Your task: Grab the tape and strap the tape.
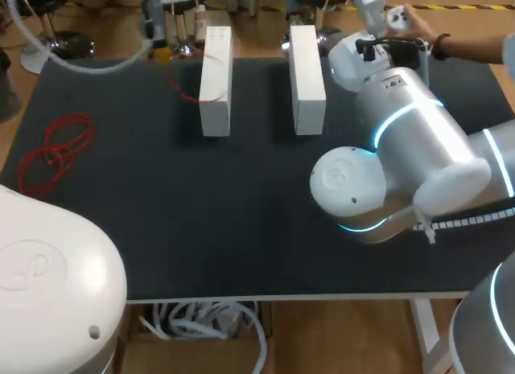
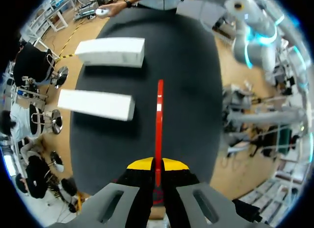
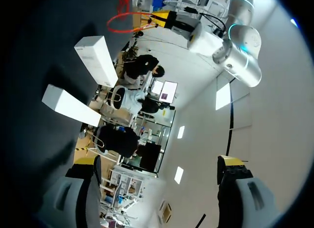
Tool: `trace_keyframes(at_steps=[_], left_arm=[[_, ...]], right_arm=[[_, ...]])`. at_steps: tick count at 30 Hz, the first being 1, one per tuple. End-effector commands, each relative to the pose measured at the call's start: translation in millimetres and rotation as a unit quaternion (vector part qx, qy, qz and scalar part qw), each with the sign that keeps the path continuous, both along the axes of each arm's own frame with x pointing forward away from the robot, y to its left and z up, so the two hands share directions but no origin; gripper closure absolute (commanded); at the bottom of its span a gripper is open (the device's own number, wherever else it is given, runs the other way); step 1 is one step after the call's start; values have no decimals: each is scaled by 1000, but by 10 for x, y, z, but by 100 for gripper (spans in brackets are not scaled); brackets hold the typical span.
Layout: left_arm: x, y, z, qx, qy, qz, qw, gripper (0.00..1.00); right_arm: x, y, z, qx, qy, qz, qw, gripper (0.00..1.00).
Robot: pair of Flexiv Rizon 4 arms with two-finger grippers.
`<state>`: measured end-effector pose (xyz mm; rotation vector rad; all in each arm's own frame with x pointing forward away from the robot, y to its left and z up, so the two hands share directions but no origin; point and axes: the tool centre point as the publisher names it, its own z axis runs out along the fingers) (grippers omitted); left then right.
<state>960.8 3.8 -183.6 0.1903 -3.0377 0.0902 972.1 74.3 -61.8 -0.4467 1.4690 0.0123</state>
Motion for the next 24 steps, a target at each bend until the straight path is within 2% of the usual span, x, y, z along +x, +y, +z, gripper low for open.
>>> trace_keyframes(at_steps=[1, 3, 5, 13, 15, 19, 23, 24], left_arm=[[-148, 654, -149, 13, -45, -16, 999, 100], [-160, 862, -258, 19, -37, -28, 999, 100], [-193, 1052, -353, 20, -45, -32, 998, 100], [-337, 1711, -711, 8, -11, -46, 999, 100], [-367, 1871, -761, 5, -27, -39, 999, 100], [-370, 2131, -847, 5, -23, -40, 999, 100], [-368, 2263, -896, 4, -30, -51, 998, 100], [-356, 2273, -896, 3, -35, -61, 998, 82]], right_arm=[[0, -46, 46, -6, 12, 30, 999, 0], [0, -46, 46, -6, 12, 30, 999, 0], [0, -46, 46, -6, 12, 30, 999, 0], [0, -46, 46, -6, 12, 30, 999, 0], [0, -46, 46, -6, 12, 30, 999, 0], [0, -46, 46, -6, 12, 30, 999, 0], [0, -46, 46, -6, 12, 30, 999, 0], [0, -46, 46, -6, 12, 30, 999, 0]])
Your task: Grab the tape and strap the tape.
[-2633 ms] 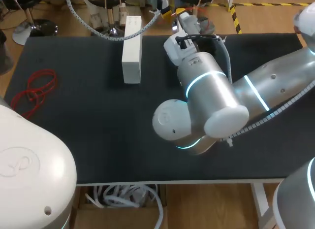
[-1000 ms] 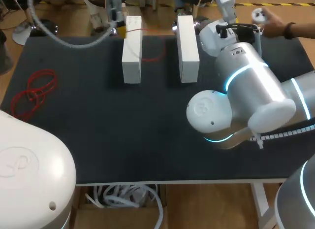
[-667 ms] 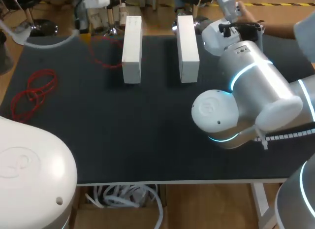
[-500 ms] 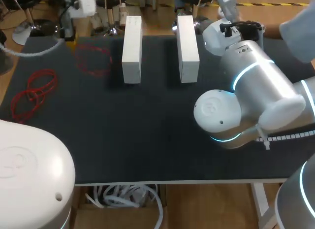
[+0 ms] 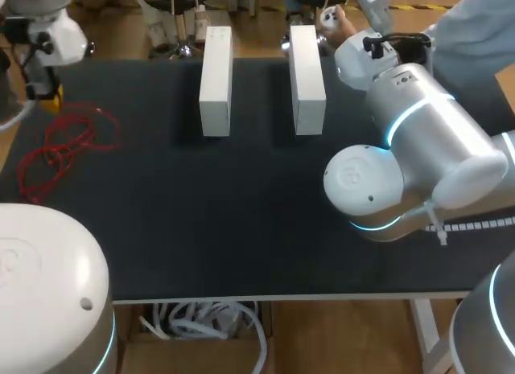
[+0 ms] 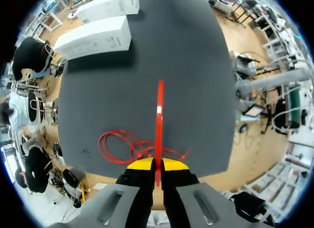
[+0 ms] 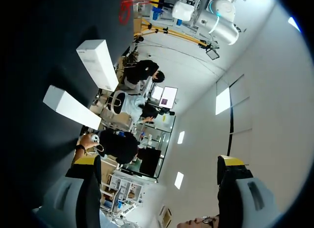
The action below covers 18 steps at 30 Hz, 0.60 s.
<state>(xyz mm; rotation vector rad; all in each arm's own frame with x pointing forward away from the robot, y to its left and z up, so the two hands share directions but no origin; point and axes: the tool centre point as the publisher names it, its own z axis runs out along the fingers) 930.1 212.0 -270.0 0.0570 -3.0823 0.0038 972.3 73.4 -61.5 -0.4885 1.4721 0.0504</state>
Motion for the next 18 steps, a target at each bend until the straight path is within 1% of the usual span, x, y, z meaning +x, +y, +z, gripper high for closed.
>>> trace_keyframes(at_steps=[1, 2, 18], left_arm=[[-50, 191, -33, -25, -15, -17, 999, 4], [-50, 191, -33, -25, -15, -17, 999, 0], [-50, 191, -33, -25, -15, -17, 999, 0]], right_arm=[[-2, -37, 42, -3, 5, 6, 1000, 0], [-2, -37, 42, -3, 5, 6, 1000, 0], [-2, -37, 42, -3, 5, 6, 1000, 0]])
